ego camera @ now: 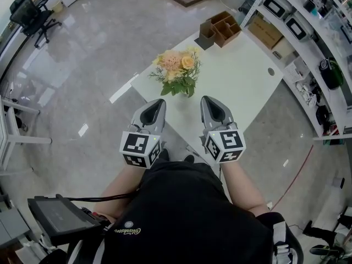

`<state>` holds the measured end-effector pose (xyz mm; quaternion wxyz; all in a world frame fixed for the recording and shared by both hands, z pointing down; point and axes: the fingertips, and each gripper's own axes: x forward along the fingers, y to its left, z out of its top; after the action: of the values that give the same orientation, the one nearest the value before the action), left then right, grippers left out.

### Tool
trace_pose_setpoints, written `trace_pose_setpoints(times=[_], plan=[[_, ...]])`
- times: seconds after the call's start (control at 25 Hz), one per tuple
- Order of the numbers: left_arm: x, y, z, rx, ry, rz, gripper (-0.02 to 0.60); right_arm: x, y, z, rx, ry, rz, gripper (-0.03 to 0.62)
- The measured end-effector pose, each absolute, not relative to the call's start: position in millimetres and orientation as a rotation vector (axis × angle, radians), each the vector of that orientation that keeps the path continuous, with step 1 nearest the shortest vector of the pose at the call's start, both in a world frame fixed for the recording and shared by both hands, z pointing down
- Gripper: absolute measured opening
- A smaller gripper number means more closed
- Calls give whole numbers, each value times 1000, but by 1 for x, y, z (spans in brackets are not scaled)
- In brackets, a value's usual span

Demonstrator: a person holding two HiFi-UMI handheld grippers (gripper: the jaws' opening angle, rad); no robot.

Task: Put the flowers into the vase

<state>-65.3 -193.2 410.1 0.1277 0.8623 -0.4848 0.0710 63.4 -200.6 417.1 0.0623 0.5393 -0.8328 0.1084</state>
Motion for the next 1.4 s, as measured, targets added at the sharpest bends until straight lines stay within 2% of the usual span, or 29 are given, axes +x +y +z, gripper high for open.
trace_pose_setpoints(times=[1.4], plan=[[-58, -196, 410, 2500, -1414, 219, 6, 62, -198, 421, 1613, -2495, 360, 0]])
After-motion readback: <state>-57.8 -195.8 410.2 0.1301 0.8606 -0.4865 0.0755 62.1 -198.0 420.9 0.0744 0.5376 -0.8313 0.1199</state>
